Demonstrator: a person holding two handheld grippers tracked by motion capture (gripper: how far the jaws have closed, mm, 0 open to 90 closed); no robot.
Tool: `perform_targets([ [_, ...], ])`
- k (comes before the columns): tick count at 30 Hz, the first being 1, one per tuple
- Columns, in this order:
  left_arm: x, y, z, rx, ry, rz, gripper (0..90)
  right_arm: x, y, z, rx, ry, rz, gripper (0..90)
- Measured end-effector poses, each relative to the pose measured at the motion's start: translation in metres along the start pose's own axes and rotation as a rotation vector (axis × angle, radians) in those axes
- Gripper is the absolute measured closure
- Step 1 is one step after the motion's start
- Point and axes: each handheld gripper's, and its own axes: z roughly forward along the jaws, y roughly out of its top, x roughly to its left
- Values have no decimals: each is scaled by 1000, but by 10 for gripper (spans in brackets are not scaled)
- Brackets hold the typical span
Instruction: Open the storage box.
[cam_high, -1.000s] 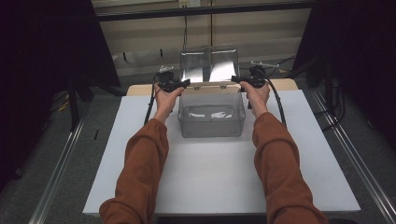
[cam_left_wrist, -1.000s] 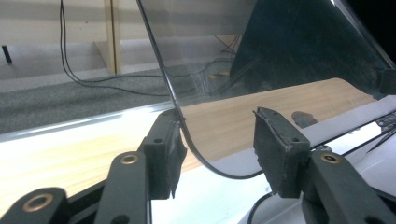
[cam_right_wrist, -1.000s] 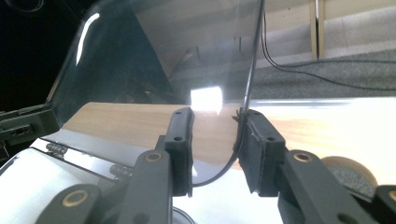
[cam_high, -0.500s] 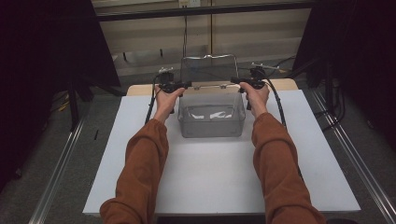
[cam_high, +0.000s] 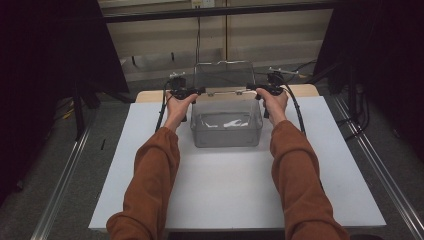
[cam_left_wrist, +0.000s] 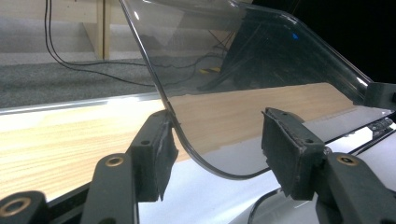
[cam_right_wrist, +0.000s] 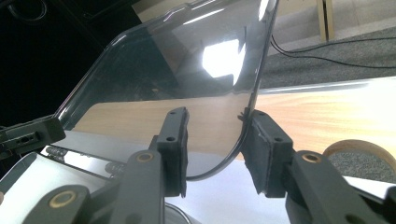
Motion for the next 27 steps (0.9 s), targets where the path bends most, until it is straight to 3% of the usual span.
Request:
perform_targets([
  [11, 1, 0, 0, 5, -1, -12, 433, 0, -1, 1, 3, 5, 25, 608],
  [17, 0, 0, 0, 6, 23, 6, 392, -1, -2, 1, 18, 5, 41, 587],
  [27, 1, -1, 0, -4, 11, -1, 364, -1, -3, 2, 13, -2, 52, 578],
])
